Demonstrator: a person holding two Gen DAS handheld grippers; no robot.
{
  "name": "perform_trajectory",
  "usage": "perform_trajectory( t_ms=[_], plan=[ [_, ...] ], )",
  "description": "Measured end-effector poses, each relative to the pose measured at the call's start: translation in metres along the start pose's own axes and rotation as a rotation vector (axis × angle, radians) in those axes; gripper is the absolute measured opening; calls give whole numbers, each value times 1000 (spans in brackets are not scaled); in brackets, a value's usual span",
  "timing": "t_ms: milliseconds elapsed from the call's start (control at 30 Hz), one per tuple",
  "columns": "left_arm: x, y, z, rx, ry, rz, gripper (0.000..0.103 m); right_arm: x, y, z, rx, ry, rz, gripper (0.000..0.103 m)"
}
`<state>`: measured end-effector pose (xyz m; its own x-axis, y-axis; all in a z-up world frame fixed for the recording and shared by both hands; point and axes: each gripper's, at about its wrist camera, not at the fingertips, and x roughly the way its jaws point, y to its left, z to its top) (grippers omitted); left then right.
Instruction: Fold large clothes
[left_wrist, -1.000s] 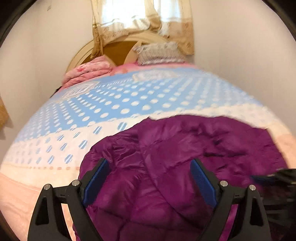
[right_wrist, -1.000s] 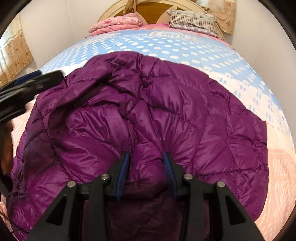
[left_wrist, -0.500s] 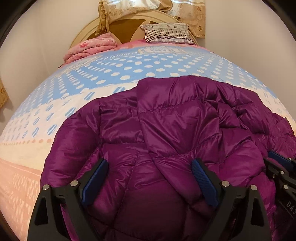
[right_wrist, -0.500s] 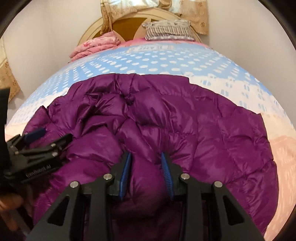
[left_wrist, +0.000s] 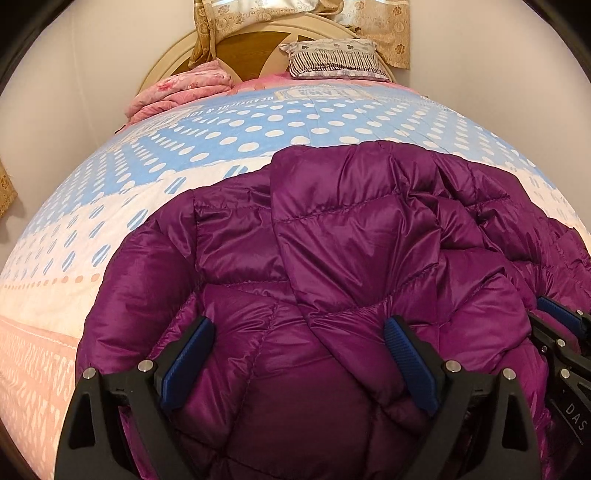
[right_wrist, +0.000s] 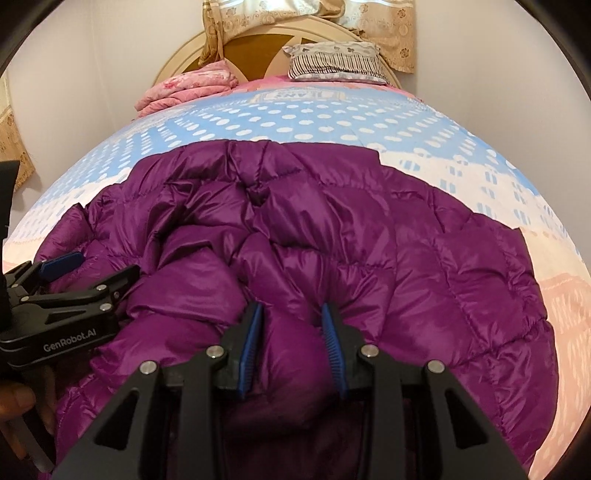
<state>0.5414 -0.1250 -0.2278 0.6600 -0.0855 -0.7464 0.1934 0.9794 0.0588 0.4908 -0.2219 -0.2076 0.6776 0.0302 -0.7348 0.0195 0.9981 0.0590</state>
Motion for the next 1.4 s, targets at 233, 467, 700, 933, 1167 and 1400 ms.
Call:
perform_trajectory(
  t_ms=[233, 467, 700, 933, 1167, 1400],
  plan=[
    [1, 0, 0, 5, 2, 3, 95, 1, 0, 0, -2, 2, -3, 37],
    [2, -1, 0, 9, 3, 11, 96, 1, 1, 0, -4, 3, -5, 37],
    [2, 0, -1, 12, 2, 15, 96, 3, 2, 0, -12, 4, -22, 37],
    [2, -2, -1, 15, 1, 18, 96, 3, 3, 0, -20, 4, -32, 37],
    [1, 0, 0, 13, 3, 18, 96, 3, 4, 0, -22, 4, -36, 37],
    [-7, 4, 10, 24, 46, 17, 97, -2, 8, 11, -72, 57, -59, 39]
  ],
)
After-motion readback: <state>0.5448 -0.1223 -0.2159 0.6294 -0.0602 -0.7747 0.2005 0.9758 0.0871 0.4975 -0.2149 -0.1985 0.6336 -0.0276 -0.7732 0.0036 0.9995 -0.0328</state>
